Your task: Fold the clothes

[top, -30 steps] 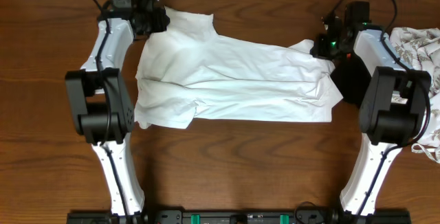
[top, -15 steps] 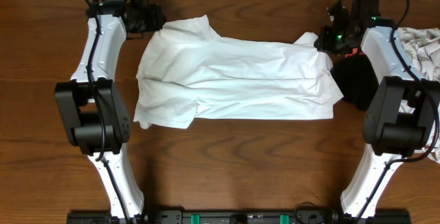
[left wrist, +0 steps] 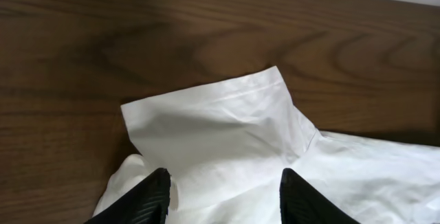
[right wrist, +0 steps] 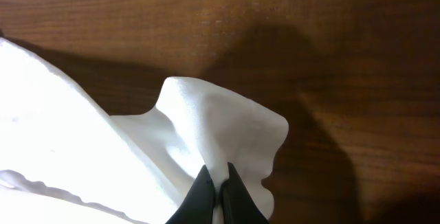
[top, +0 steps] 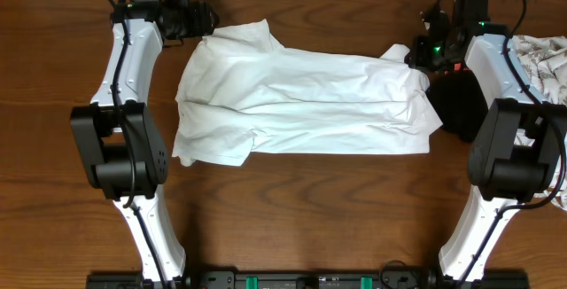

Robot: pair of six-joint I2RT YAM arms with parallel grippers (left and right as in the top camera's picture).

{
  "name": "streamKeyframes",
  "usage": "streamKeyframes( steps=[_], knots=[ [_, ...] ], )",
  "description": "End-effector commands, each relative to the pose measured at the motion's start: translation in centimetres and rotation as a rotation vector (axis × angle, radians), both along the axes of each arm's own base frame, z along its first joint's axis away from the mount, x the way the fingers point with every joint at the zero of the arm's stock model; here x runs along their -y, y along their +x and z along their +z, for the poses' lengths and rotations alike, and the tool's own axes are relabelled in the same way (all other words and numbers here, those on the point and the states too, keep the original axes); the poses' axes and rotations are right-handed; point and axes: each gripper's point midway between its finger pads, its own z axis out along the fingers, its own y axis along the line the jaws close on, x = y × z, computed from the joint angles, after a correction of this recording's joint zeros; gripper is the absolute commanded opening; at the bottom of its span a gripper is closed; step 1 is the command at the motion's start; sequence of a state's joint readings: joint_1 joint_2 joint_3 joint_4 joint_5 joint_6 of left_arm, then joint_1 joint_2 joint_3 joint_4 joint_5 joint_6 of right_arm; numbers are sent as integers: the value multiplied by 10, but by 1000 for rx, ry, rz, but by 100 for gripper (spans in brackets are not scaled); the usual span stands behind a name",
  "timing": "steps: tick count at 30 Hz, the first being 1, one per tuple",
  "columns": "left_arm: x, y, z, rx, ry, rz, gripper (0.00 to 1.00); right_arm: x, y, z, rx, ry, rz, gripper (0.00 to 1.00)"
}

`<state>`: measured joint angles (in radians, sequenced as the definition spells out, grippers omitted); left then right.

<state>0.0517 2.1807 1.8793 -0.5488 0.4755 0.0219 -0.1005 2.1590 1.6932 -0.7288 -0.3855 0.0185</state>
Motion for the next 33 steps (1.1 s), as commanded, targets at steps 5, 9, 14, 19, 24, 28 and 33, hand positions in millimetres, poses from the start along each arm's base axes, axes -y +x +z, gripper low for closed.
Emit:
streamKeyframes(
  steps=[5, 9, 14, 19, 24, 28, 33],
  knots=[
    [-6, 1, -18, -27, 12, 16, 55, -5, -1, 13, 19, 0, 8, 3],
    [-6, 1, -42, -68, 10, 15, 55, -5, -3, 12, 12, 0, 8, 3],
    [-6, 0, -66, -110, 8, 15, 55, -5, -3, 13, 13, 0, 8, 3],
    [-4, -2, -79, -137, 6, 12, 55, -5, -3, 13, 13, 0, 8, 3],
    [3, -5, -80, -146, 6, -1, 50, -5, -2, 13, 14, 0, 8, 2],
    [11, -6, -80, -147, 7, -14, 46, -5, -3, 13, 14, 0, 8, 2],
    [12, -4, -80, -140, 8, -17, 8, -5, -3, 12, 11, 0, 8, 2]
  ],
)
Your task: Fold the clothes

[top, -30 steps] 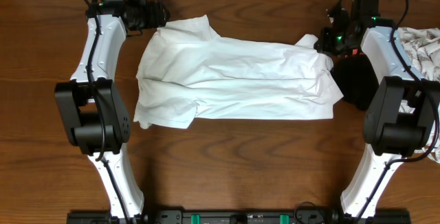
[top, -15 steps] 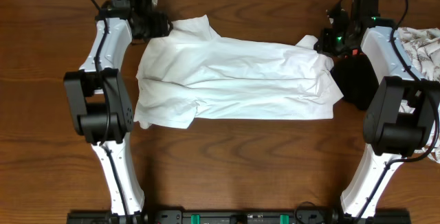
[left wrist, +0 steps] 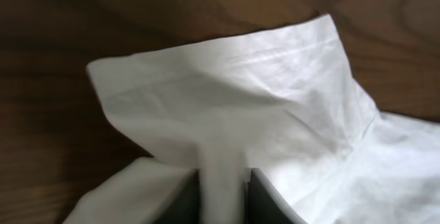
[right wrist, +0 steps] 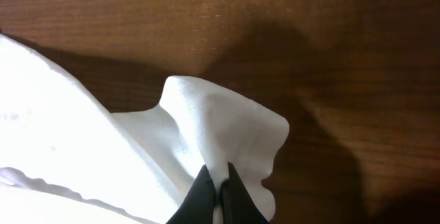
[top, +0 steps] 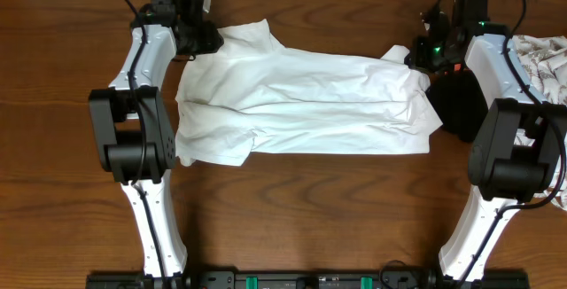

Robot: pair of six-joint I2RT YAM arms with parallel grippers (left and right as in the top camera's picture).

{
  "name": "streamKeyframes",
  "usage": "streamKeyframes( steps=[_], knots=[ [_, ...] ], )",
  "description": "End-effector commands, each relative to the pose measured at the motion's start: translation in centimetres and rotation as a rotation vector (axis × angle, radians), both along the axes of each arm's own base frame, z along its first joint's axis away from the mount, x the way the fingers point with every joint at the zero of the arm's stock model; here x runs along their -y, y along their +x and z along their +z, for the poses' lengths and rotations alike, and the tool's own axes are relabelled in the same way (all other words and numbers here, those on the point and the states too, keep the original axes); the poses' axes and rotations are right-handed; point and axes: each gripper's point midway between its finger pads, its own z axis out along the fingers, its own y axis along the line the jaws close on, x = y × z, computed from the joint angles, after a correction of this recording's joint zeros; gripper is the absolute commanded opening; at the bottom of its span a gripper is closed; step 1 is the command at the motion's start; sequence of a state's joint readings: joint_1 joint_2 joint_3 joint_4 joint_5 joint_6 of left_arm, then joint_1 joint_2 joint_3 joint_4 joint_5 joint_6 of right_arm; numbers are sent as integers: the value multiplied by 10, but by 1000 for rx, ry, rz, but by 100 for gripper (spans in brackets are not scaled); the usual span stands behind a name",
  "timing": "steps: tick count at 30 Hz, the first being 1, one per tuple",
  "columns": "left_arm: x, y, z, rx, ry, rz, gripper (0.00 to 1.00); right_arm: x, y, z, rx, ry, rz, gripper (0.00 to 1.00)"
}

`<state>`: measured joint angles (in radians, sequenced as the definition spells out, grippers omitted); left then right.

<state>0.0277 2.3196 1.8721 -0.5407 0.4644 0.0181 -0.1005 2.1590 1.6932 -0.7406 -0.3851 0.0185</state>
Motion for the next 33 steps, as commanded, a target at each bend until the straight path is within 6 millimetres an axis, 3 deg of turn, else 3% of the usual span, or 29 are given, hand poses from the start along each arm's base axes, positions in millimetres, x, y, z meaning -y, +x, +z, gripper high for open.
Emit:
streamKeyframes(
  steps=[1, 10, 22, 33],
  knots=[
    [-1, 0, -2, 0, 7, -3, 6, -5, -1, 13, 23, -1, 8, 2],
    [-4, -21, -2, -86, 5, 4, 6, -4, -3, 13, 12, 0, 6, 1],
    [-34, -36, 63, -54, -9, 87, 6, 9, -15, 20, -22, 5, -24, 1],
    [-33, -57, 59, -145, -14, 89, 6, 7, -19, 40, -15, 98, -48, 1]
  ],
)
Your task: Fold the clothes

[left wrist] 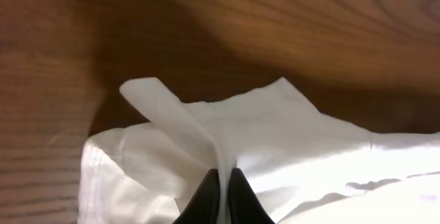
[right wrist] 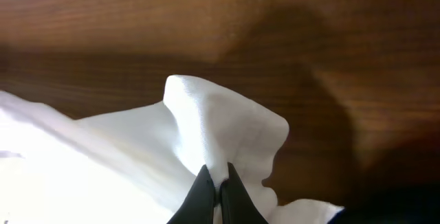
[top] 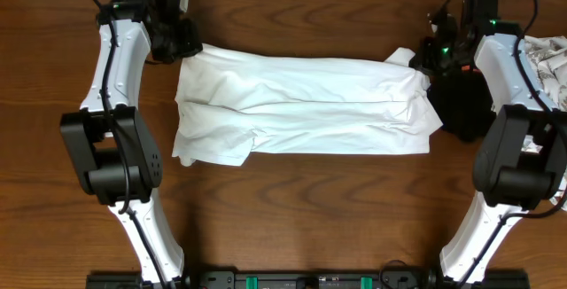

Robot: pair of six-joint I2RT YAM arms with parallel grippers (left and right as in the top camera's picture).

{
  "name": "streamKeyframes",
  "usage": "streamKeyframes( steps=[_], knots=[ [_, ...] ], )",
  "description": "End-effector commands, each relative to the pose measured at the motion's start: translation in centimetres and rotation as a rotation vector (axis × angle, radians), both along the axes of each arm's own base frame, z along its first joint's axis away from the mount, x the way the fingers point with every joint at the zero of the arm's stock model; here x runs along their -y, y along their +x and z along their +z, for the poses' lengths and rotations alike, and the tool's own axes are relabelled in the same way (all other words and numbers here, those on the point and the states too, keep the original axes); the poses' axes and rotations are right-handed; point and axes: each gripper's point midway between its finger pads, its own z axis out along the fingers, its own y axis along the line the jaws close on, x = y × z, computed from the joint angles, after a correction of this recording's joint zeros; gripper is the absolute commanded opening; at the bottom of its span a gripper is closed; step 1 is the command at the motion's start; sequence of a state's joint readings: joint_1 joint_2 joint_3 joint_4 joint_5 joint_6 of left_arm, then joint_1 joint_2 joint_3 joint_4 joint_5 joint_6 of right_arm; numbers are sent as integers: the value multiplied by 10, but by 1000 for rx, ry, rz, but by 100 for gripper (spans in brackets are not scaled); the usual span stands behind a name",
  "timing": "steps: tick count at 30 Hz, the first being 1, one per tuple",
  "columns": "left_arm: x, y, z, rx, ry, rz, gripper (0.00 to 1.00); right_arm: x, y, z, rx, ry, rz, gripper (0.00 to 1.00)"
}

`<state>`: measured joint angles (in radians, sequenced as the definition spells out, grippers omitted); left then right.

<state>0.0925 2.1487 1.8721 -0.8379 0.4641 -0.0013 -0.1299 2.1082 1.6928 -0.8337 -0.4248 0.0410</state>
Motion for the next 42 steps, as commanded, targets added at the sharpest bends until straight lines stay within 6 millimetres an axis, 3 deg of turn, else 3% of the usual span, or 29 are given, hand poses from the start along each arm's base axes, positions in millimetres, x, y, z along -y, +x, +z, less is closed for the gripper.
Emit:
streamKeyframes(
  steps=[1, 15, 23, 27, 32, 42],
  knots=[
    [-1, -5, 0, -21, 0, 7, 6, 0, -3, 21, 24, 55, -13, 1],
    [2, -42, -11, -187, -14, 7, 6, -4, -47, 9, -175, 69, -23, 1],
    [3, -55, -13, -246, -19, 6, 6, 11, -89, -2, -362, -34, -46, 3],
    [-3, -69, -17, -304, 21, 17, 6, 19, -105, -5, -433, -92, -51, 10],
    [-14, -88, -23, -388, 89, 29, 6, 19, -114, -4, -469, -95, -49, 33],
    [-12, -98, -22, -433, 85, 26, 6, 14, -112, -3, -461, -68, -45, 24]
  ],
)
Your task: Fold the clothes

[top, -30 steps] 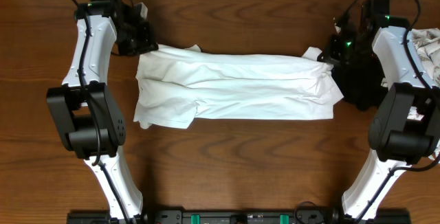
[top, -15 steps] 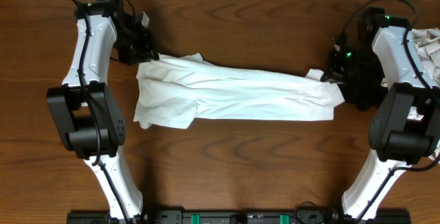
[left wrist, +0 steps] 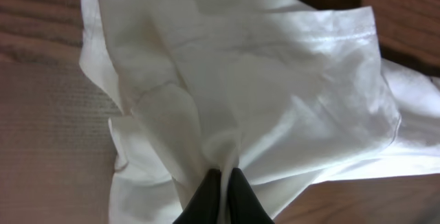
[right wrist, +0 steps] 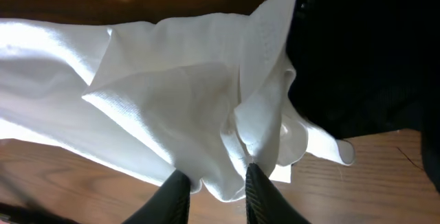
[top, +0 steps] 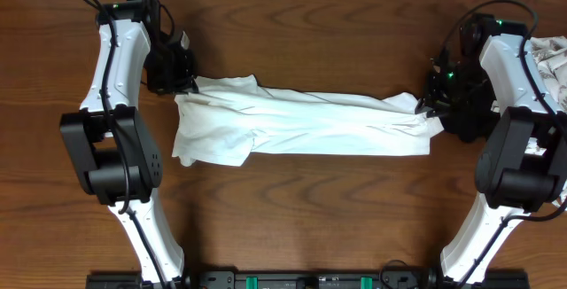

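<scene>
A white shirt [top: 301, 125] lies as a long band across the middle of the wooden table, its far edge turned over onto itself. My left gripper [top: 183, 83] is at the band's far left corner, shut on a pinch of white cloth [left wrist: 223, 176]. My right gripper [top: 431, 107] sits at the band's right end. There its fingers [right wrist: 180, 186] stand open, with a bunched fold of the shirt [right wrist: 158, 100] lying between them and not pinched.
A black garment [top: 469, 107] lies just right of the shirt's end, dark in the right wrist view [right wrist: 364, 45]. A patterned cloth [top: 551, 58] sits at the far right edge. Bare wood [top: 292, 218] shows in front of the shirt.
Both grippers have come nearer with the shirt's far edge, which now lies folded over the body as a narrower band. The right gripper has opened and let go; the left stays shut.
At first the left gripper was open over the shirt's far left corner while the right was shut on the far right corner. The left then shut on its corner and held it further left, the far edge straight. Now that edge is folded over and the right corner released.
</scene>
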Robot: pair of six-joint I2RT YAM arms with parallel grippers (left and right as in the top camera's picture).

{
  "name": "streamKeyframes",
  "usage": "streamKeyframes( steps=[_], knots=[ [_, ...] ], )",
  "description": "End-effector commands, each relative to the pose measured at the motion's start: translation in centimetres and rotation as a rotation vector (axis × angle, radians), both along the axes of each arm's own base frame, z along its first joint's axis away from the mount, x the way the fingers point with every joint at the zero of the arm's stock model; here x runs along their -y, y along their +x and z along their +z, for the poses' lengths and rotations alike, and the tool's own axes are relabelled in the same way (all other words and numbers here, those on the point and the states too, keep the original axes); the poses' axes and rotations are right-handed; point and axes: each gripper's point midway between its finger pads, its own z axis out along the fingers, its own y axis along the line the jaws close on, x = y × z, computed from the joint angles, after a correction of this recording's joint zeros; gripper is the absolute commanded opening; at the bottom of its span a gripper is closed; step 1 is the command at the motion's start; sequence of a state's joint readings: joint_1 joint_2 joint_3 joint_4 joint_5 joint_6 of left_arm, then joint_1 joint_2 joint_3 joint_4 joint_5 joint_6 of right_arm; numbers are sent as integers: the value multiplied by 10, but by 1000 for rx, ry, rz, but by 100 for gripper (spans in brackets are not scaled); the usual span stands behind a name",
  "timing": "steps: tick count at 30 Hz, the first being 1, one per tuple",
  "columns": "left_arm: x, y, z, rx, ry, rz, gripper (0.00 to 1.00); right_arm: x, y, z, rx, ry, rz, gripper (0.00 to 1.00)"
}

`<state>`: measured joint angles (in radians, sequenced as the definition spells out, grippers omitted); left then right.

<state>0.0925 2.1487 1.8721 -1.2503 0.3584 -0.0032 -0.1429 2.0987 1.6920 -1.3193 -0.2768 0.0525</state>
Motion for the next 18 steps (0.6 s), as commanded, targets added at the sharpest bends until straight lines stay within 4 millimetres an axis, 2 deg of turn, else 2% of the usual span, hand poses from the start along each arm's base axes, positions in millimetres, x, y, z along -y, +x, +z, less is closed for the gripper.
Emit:
streamKeyframes(
  steps=[1, 4, 8, 12, 15, 18],
  knots=[
    [-4, -4, 0, -14, 19, 3, 6, -6, 4, 14, 52, 50, 1, 23],
    [-4, -6, 0, -22, 18, 3, 6, -24, 17, 26, 127, 171, 35, 23],
    [-4, -9, 0, -37, 17, 3, 6, -33, 42, 50, 236, 236, 39, 24],
    [-3, -12, 0, -47, 16, 2, 6, -43, 57, 72, 309, 263, 63, 24],
    [-3, -13, 0, -54, 15, 3, 6, -56, 53, 71, 301, 263, 117, 24],
    [-3, -14, 1, -58, 15, 2, 6, -67, 40, 54, 242, 204, 172, 23]
  ],
)
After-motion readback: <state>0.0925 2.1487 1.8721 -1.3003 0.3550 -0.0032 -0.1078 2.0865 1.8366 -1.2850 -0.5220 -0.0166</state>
